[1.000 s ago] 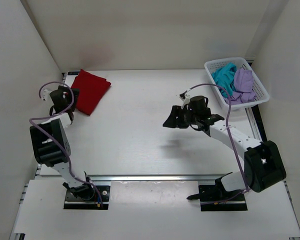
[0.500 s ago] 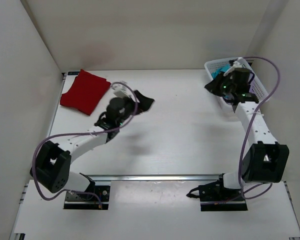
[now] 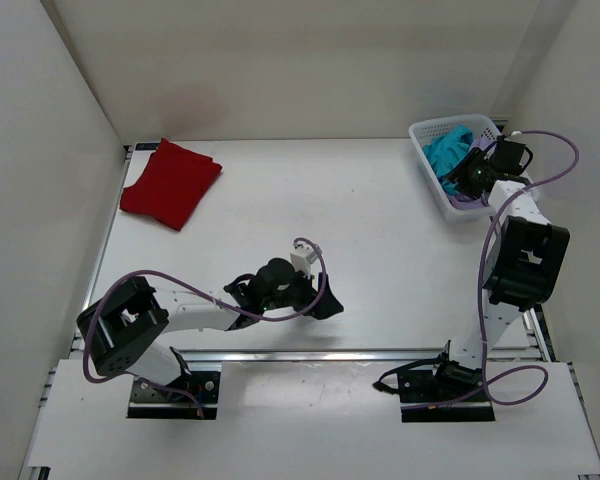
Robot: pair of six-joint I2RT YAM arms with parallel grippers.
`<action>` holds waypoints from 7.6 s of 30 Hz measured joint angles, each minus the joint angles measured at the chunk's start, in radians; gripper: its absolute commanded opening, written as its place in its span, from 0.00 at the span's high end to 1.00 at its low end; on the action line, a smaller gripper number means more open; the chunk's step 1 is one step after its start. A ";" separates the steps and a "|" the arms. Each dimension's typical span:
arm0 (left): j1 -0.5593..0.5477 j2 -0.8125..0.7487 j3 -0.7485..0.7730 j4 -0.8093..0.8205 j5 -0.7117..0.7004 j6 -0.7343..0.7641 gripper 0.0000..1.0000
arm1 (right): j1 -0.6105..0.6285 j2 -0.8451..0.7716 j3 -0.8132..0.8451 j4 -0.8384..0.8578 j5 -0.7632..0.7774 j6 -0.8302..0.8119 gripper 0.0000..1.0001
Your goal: Fold and stack the t-shirts
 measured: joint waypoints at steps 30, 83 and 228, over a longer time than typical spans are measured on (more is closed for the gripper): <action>0.026 0.037 -0.077 0.092 0.091 -0.040 0.24 | -0.033 0.222 0.249 0.042 -0.179 0.105 1.00; 0.548 -0.567 -0.273 -0.253 -0.029 -0.049 0.29 | 0.576 -0.341 -0.135 0.158 -0.256 0.046 0.95; 0.487 -0.560 0.183 -0.640 -0.195 0.177 0.02 | 0.519 -0.990 -0.517 0.056 -0.189 0.060 1.00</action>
